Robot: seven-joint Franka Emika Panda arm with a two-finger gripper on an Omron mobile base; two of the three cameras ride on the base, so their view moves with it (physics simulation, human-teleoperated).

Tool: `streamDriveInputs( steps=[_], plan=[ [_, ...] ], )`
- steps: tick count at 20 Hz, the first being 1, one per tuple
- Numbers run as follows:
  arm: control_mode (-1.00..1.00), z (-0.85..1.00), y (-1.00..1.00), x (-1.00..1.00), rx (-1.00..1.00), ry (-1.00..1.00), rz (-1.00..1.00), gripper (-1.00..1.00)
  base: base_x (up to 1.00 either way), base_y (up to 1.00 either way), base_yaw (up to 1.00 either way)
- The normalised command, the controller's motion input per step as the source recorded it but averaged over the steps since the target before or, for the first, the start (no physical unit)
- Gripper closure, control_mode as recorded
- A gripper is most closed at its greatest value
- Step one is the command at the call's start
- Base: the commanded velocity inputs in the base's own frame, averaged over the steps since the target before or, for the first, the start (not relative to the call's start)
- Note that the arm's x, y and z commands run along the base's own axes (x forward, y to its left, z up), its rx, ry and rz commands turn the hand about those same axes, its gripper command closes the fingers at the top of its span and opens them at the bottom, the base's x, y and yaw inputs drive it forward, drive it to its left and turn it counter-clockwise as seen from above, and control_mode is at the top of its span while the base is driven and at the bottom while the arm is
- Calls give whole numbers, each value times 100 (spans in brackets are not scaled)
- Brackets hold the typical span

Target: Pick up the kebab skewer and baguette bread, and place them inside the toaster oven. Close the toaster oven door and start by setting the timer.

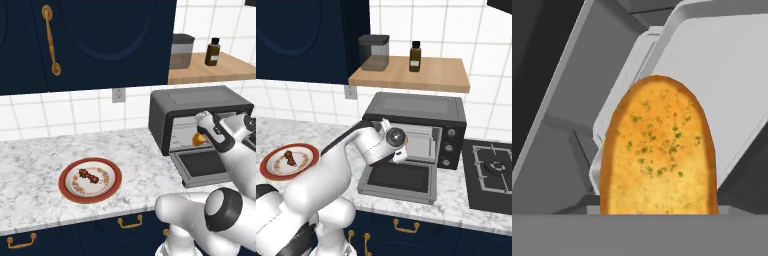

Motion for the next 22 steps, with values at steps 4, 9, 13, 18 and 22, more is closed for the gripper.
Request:
streamDriveInputs(
  steps=[4,9,13,18,22],
  plan=[
    [-100,2,0,2,-23,-8,29,100,0,0,0],
    [-100,14,0,6,-29,-12,9,100,0,0,0],
    [-100,2,7,0,-35,-20,8,100,0,0,0],
    [-100,2,7,-5,-29,-14,11,100,0,0,0],
    [-100,12,0,0,-20,1,5,100,0,0,0]
  ],
)
